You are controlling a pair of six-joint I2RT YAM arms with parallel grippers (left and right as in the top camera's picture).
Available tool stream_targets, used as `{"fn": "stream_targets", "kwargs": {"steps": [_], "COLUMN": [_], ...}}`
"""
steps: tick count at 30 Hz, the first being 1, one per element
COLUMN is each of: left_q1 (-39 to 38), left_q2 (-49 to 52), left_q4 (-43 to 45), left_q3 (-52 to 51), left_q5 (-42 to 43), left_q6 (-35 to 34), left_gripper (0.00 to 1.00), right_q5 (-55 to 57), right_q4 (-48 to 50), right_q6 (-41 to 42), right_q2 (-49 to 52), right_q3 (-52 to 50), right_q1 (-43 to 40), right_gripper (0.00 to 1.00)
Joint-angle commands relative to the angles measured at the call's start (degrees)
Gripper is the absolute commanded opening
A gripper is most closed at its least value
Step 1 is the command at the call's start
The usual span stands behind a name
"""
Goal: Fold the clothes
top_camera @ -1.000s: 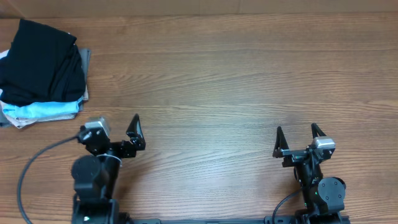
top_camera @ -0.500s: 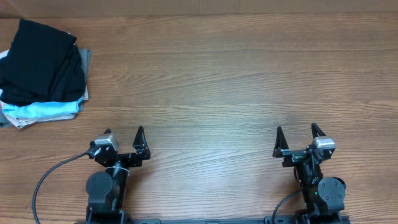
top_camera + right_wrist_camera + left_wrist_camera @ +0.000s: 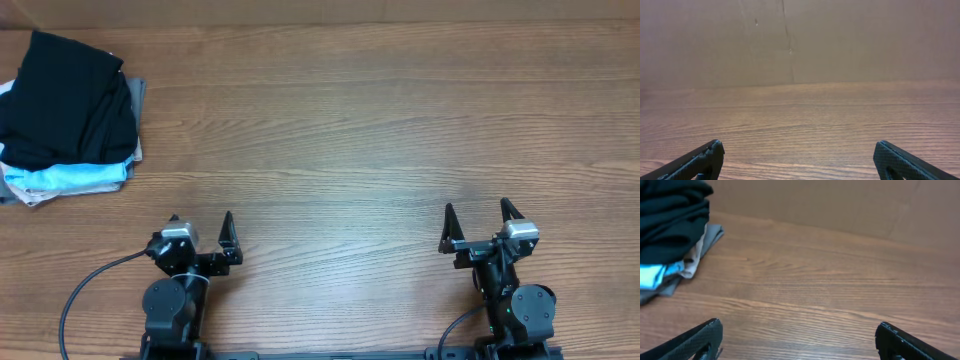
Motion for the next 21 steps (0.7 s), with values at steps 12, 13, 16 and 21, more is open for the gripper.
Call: {"fn": "stream_targets", "kwargs": {"steps": [12,13,16,21], "left_q1": [-1.16,-1.16,-1.16,-1.11], "left_q2": [-7.08,-7.08,-7.08,-7.02], "left_q4": [0.24,0.24,0.26,0.26], "left_q3": [-0.28,-0.28,-0.28,-0.28], "left_q5": [-0.76,-0.74,-0.74,-0.74], "left_q6": [11.21,11.19,11.17,11.17], "left_gripper": [1.0,1.0,1.0,1.0], "right_q5": [0.55,0.55,0.55,0.55], "right_q4": [0.17,0.17,0.17,0.17], "right_q6": [-0.17,-0.17,-0.17,-0.17], "right_q2": [-0.68,-0.68,-0.68,-0.68], "right_q3": [-0.61,-0.61,-0.61,-0.61], "right_q1": [0.22,0.22,0.22,0.22], "right_gripper": [1.0,1.0,1.0,1.0]}}
